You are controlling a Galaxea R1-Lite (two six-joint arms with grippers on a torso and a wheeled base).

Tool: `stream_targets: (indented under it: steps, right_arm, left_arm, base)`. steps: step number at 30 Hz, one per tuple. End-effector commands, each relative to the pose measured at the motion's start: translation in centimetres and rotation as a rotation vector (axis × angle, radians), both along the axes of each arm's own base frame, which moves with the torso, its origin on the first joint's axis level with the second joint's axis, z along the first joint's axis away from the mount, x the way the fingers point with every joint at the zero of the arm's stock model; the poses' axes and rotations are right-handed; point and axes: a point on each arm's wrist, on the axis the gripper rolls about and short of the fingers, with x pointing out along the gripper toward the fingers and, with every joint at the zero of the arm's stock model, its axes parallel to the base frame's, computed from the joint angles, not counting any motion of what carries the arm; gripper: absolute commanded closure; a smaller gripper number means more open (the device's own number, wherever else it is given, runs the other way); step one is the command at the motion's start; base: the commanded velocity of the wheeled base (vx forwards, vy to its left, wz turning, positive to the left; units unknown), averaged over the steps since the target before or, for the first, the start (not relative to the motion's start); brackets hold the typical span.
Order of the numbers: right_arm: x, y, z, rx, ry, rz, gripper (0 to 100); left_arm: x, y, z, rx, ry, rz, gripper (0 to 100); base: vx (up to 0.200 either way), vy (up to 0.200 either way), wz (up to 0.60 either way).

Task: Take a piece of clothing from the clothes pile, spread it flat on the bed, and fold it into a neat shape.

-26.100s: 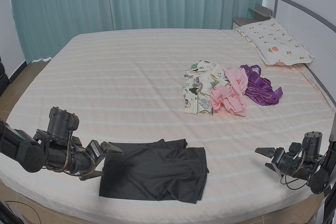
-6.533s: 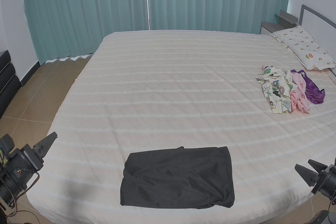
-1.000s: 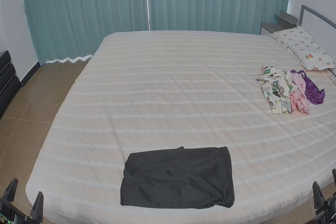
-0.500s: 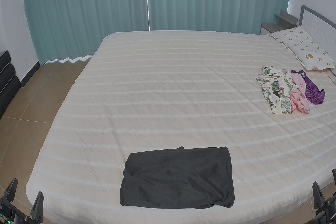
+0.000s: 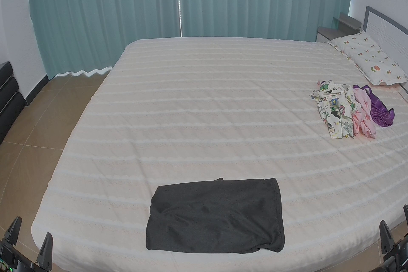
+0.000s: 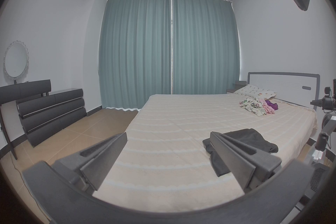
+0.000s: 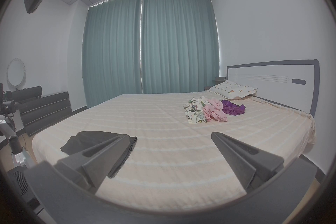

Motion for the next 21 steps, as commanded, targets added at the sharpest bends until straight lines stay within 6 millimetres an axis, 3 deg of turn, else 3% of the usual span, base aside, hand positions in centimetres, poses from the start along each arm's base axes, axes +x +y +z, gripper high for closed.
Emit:
stream_targets:
  steps: [1, 21]
  right_arm:
    - [0.02, 0.0, -0.52, 0.0, 0.003, 0.0, 0]
    - [0.02, 0.0, -0.52, -0.002, 0.003, 0.0, 0]
  left_arm:
    - [0.03, 0.0, -0.47, 0.0, 0.004, 0.001, 0]
    - [0.03, 0.0, -0.47, 0.0, 0.004, 0.001, 0]
  base:
    - [0.0, 0.0, 0.0]
    - [0.0, 0.0, 0.0]
